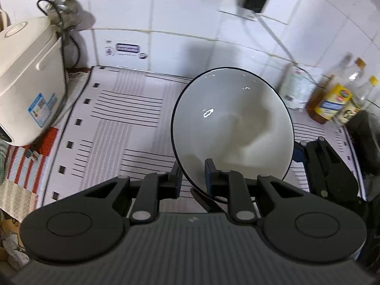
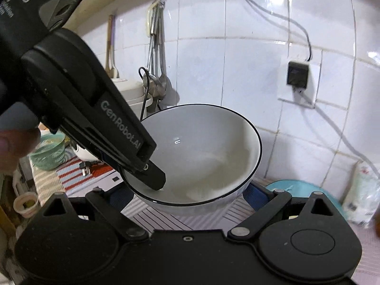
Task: Organize plates and bowls
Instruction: 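Lift the bowl and carry it toward the bowl stack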
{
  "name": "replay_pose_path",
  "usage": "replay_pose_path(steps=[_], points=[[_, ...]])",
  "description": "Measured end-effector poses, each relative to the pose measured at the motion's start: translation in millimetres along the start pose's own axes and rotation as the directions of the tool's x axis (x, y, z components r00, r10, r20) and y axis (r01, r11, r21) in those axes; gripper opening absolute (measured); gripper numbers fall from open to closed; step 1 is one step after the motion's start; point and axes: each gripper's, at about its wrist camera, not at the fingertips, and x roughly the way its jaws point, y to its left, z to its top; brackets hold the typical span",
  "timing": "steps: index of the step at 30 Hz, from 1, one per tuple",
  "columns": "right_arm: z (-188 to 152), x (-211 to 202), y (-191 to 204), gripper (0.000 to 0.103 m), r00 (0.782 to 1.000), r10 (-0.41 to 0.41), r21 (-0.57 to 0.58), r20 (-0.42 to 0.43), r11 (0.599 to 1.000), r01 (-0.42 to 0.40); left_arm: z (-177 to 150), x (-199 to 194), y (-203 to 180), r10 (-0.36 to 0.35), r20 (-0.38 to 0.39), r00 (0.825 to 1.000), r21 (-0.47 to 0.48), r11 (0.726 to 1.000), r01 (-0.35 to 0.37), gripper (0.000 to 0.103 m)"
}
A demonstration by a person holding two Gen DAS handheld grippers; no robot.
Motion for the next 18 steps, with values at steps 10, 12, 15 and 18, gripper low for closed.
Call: replay_pose_path(steps=[10,12,15,18], points=[[-14,-45,-33,0.099,0.999,-0.016,-0.014,-0.04,1.0,0.015,-9,18,-50,-0.063,-0.125,0.99,0.02,0.998,0.066,0.019],[-19,-50,-39,0.099,0.998,-0.023,0.0,-0.059,1.0,0.023,-10,26,-59,-0.065,-0.158,0.985,0.029,0.997,0.07,0.019],[-29,-57,-49,0.099,0.995,-0.028,0.038,-0.094,0.999,0.031,-15,35,-71,-0.066,-0.198,0.978,0.023,0.997,0.072,0.019],[-36,-61,-58,0.1,0.992,-0.018,0.074,-0.124,0.997,0.028,-20,42,-81,-0.076,-0.231,0.97,0.021,0.996,0.083,0.019]])
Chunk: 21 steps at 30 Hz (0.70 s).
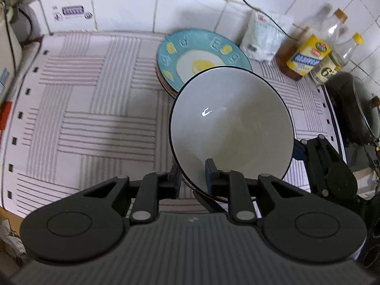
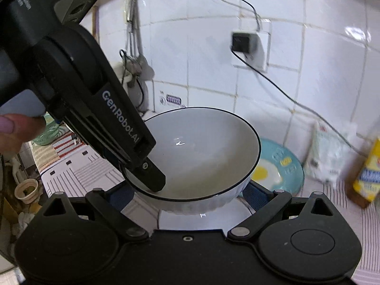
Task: Organize plates and bowls
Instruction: 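Lift the bowl and carry it toward the bowl stack, then lower the white bowl into the nested bowls and open the left gripper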
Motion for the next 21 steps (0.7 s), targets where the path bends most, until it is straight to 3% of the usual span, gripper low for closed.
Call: replay_pose_path(steps=[9,15,21], points=[[-22,-6,-20,0.1,0.997,0.033,0.094,-0.063,0.995,-0.027,2,27,-16,0.058,-0.079,0.995,0.02,0.998,-0.057,0.019],[-29,-11,-36,0.099,0.988,0.145,0.22,-0.048,0.967,-0.131,6,37,-20,0.088,-0.106,0.99,0.039,0.996,-0.084,0.022],[-37,-7,-37,0.099,0.985,0.155,0.217,-0.076,0.967,-0.135,4,43,-34,0.15,-0.102,0.983,0.111,0.984,-0.138,0.022]])
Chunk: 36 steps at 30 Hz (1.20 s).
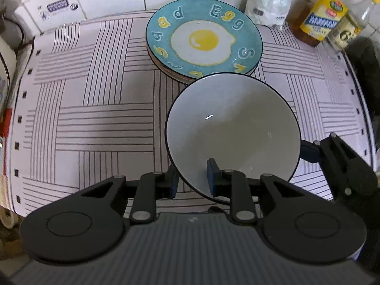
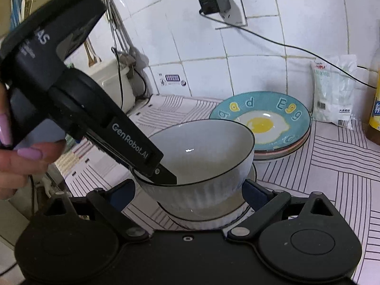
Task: Organize plates and bowls
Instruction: 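Lower the white bowl into the nested bowls and open the left gripper, then grasp the rim of the three nested white bowls with the left gripper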
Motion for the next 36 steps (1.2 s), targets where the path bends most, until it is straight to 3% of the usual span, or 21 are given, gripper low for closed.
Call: replay_pose_path(steps=[8,16,19,22,27,33,36], points=[[-1,1,1,0.099,1.0,-0.027,0.017,-0.009,0.999,0.027,2,6,-12,0.109,0.027,0.994,0.052,0.992,-0.111,0.024],[-9,6,15,0.099,0.991,-0.135,-0.04,0.017,0.99,0.135,-5,13,-13,0.125,0.056,0.991,0.063,0.99,-0.128,0.025],[-9,8,20,0.098,0.984,-0.179,-0.06,0.02,0.982,0.18,-9,11,-11,0.103,0.076,0.992,0.065,0.992,-0.108,0.03],[-9,10,24,0.098,0.979,-0.202,-0.073,0.017,0.977,0.202,-13,6,-4,0.039,0.08,0.996,0.042,0.998,-0.042,0.04],[-12,2,27,0.099,0.974,-0.222,-0.085,0.032,0.971,0.224,-20,-8,4,-0.018,0.123,0.992,0.008,1.0,0.017,0.046],[-22,-14,33,0.099,0.971,-0.225,-0.084,0.086,0.969,0.232,-33,-31,22,-0.104,0.208,0.973,-0.031,0.993,0.113,0.052],[-32,-29,37,0.099,0.977,-0.157,-0.068,0.146,0.983,0.168,-40,-38,31,-0.124,0.248,0.961,-0.038,0.99,0.138,0.058]])
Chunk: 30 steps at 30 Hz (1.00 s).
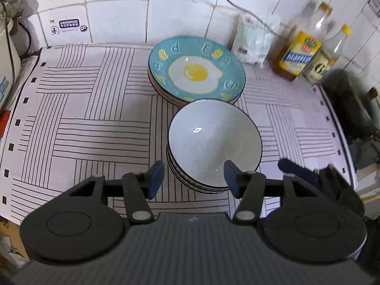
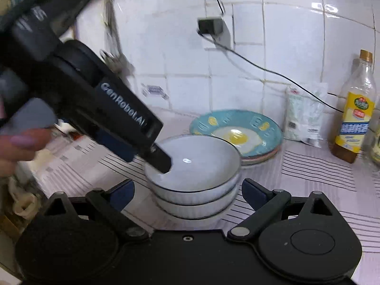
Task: Organize plates and bowls
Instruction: 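Grasp the rim of the three nested white bowls with the left gripper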
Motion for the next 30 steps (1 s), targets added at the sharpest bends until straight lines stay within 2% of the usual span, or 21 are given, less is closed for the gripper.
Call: replay_pose_path(steps=[3,6,8,11,14,16,19,25,28,30], points=[[-6,-11,1,0.099,0.999,0.032,0.026,0.042,0.999,-0.033,-6,-6,12,-0.026,0.028,0.999,-0.031,0.999,0.027,0.062],[-12,-10,4,0.099,0.999,-0.004,-0.005,0.033,1.0,0.004,-12,-7,24,-0.054,0.038,0.998,-0.075,0.996,0.057,0.063],[-16,-11,2,0.099,0.998,-0.009,-0.018,0.06,1.0,0.01,-13,-3,32,-0.072,0.029,0.997,-0.103,0.992,0.075,0.063],[-22,-4,-4,0.099,0.999,-0.008,0.028,0.042,1.0,0.006,-11,10,44,-0.111,0.013,0.994,-0.157,0.981,0.111,0.065],[-31,8,-2,0.1,0.996,-0.089,0.021,0.028,0.996,0.088,-13,27,53,-0.154,0.028,0.988,-0.19,0.969,0.157,0.068],[-40,20,-3,0.101,0.992,-0.127,0.049,0.016,0.991,0.126,-18,39,52,-0.219,0.014,0.976,-0.177,0.96,0.218,0.068],[-54,41,0,0.101,0.987,-0.157,0.058,-0.026,0.986,0.158,-25,48,47,-0.181,0.018,0.983,-0.183,0.966,0.182,0.069],[-68,69,1,0.101,0.988,-0.136,0.049,-0.069,0.989,0.14,-20,76,48,-0.178,-0.018,0.984,-0.213,0.962,0.17,0.069],[-64,84,-2,0.101,0.993,-0.099,0.025,-0.07,0.995,0.101,-3,91,41,-0.218,-0.06,0.974,-0.206,0.958,0.201,0.069],[-58,94,-4,0.101,0.993,-0.08,-0.033,-0.081,0.996,0.078,5,94,33,-0.19,-0.082,0.978,-0.188,0.967,0.172,0.07]])
